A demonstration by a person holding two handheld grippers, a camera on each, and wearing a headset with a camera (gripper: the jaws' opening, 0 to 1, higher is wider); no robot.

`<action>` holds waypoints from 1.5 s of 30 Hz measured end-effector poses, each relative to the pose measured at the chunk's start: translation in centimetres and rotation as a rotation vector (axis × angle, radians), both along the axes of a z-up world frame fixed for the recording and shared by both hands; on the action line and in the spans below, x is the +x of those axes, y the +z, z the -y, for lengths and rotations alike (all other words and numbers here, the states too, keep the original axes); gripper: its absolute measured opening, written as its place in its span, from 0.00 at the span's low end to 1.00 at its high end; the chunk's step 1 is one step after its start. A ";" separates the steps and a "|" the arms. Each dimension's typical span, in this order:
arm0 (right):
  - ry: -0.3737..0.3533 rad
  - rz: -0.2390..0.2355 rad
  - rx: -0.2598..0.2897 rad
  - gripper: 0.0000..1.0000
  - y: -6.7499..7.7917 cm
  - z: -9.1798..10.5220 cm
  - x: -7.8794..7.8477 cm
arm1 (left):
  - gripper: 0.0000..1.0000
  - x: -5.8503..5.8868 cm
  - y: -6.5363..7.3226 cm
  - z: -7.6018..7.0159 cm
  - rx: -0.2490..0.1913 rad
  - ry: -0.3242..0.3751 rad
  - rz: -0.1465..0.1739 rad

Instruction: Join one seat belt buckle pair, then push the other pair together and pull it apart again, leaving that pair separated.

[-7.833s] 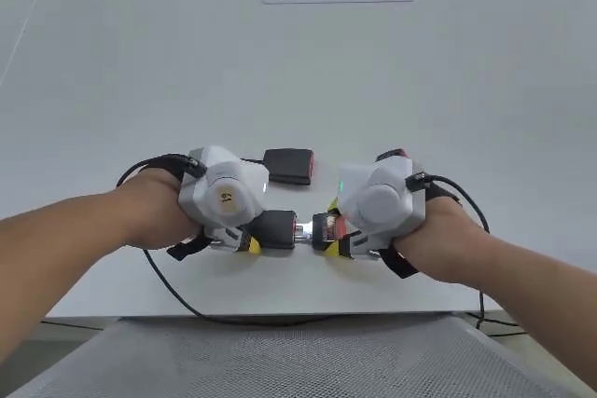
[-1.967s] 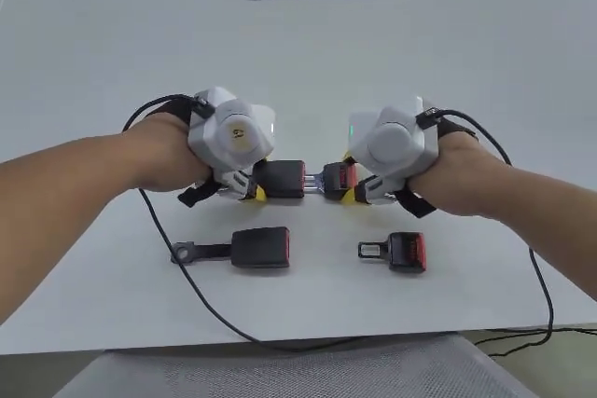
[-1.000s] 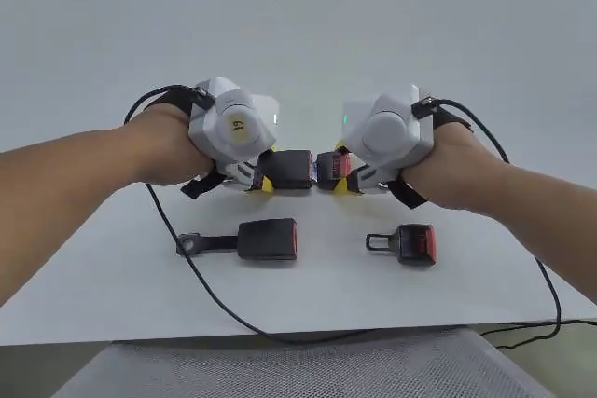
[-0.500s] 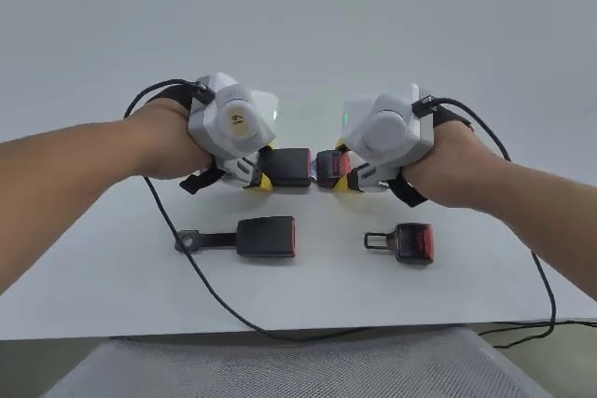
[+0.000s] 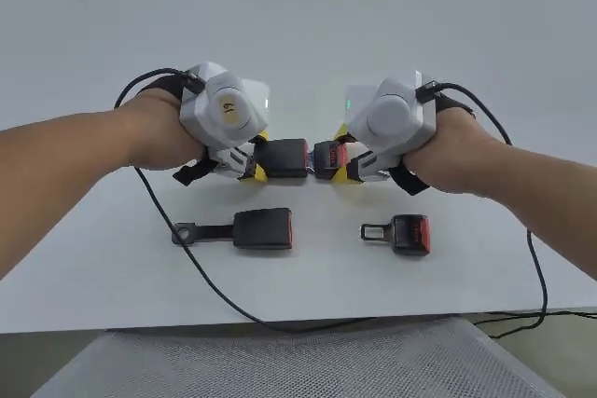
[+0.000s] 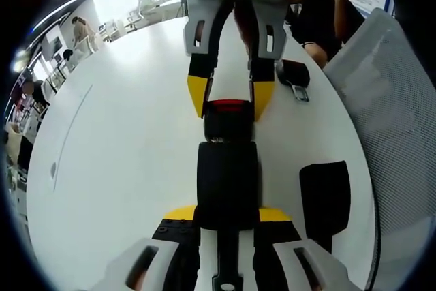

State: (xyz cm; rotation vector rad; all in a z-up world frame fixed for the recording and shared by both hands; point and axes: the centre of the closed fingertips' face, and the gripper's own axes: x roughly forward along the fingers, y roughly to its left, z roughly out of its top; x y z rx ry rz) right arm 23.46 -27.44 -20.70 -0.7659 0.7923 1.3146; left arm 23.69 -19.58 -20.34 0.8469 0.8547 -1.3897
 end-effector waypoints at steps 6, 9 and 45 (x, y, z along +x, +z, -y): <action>-0.003 -0.004 -0.001 0.29 0.1 -0.1 -0.2 | 0.29 0.2 -0.3 -0.2 -0.003 0.007 -0.005; -0.007 -0.013 -0.002 0.29 0.2 -0.2 -0.3 | 0.29 0.1 -0.3 -0.1 0.003 0.004 -0.005; -0.340 0.026 0.181 0.69 6.8 8.2 -7.7 | 0.90 -6.5 6.9 -9.4 -0.214 0.491 0.083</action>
